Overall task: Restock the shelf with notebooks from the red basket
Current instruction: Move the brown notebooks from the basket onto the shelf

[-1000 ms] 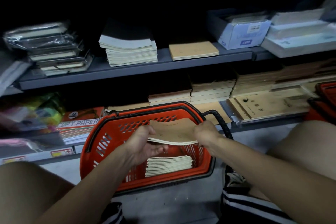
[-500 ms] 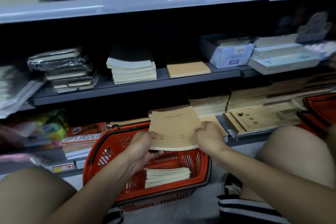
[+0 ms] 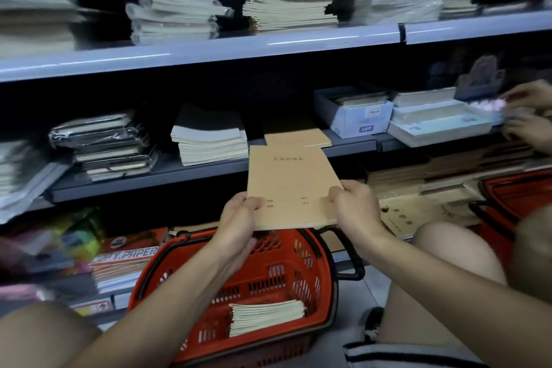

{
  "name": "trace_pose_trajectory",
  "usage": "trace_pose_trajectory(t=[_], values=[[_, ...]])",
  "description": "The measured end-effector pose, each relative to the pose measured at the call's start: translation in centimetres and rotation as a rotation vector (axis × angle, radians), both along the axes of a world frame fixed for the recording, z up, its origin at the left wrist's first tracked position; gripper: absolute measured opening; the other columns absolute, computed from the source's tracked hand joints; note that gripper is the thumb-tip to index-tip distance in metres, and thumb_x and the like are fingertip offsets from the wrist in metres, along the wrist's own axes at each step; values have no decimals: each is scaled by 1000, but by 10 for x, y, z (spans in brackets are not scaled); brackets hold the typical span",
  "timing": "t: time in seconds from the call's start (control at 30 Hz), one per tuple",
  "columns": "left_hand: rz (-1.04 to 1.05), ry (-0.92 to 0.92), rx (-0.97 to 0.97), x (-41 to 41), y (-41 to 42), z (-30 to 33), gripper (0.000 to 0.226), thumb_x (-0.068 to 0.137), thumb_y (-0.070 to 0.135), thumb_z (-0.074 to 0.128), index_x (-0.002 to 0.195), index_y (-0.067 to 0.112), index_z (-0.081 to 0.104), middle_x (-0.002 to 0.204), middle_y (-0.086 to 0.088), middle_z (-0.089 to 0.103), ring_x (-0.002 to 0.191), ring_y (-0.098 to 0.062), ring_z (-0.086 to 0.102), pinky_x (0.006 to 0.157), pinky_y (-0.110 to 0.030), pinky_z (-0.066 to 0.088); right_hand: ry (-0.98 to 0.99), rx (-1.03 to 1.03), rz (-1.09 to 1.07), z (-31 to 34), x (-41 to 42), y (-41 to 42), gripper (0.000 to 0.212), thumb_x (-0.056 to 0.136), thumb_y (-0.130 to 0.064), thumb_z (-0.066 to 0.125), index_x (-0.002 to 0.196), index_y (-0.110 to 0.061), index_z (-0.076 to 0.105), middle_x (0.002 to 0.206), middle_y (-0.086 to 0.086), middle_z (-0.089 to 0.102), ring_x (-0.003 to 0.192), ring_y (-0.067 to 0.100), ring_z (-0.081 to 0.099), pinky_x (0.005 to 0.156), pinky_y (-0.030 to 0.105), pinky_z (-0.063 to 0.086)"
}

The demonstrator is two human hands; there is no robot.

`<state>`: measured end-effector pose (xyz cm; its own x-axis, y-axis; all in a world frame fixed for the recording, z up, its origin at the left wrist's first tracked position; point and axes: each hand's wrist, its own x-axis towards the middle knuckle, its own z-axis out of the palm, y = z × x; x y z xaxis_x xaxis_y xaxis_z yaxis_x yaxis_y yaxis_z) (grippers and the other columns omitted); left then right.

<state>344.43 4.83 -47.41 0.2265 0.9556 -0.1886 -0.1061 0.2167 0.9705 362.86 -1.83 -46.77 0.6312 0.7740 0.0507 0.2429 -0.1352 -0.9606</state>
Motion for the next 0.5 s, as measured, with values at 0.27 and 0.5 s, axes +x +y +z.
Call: trace_pose_trajectory(t=[0.27, 0.5], values=[[6, -19, 115, 22, 24, 17, 17, 105, 12, 49, 116, 15, 61, 106, -5, 79, 97, -22, 74, 82, -43, 61, 303, 80, -52, 15, 15, 20, 7, 84, -10, 59, 77, -11, 61, 65, 3, 55, 65, 24, 48, 61, 36, 39], [19, 31, 169, 44, 64, 23, 21, 106, 16, 48, 123, 21, 59, 112, 1, 77, 105, -19, 73, 79, -36, 58, 303, 76, -43, 13, 35, 61, 16, 85, -12, 64, 73, -14, 54, 68, 0, 50, 67, 21, 42, 69, 37, 35]])
